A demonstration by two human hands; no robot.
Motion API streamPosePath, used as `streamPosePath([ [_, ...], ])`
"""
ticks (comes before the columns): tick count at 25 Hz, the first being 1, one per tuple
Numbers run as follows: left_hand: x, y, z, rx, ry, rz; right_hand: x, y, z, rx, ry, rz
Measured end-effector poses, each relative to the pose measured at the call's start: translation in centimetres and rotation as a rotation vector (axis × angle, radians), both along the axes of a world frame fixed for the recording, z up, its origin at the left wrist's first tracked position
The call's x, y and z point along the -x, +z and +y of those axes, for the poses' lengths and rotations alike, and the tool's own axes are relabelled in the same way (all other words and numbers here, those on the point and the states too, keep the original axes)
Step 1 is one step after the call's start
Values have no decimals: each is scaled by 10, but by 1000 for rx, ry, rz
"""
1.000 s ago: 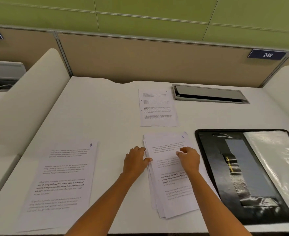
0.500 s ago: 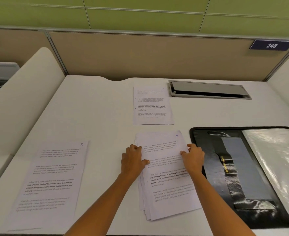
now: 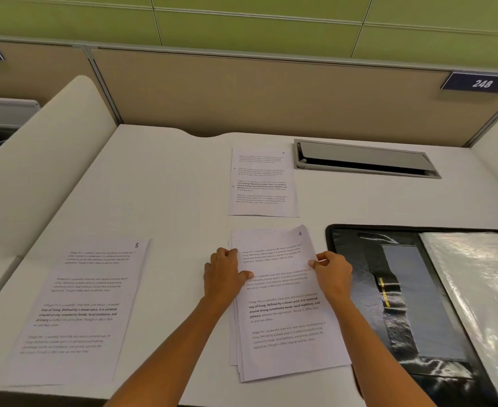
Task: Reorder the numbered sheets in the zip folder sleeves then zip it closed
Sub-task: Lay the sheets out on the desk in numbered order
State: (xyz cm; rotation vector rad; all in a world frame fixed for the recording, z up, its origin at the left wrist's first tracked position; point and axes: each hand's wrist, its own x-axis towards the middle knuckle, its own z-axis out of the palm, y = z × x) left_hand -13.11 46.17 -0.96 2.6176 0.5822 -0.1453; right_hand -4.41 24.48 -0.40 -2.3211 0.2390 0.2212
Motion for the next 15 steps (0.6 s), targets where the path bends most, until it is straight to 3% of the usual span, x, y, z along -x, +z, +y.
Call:
streamPosePath([
  [15,-9,-2,0,184,191,-105,-18,-7,-24,-408,-64,141],
])
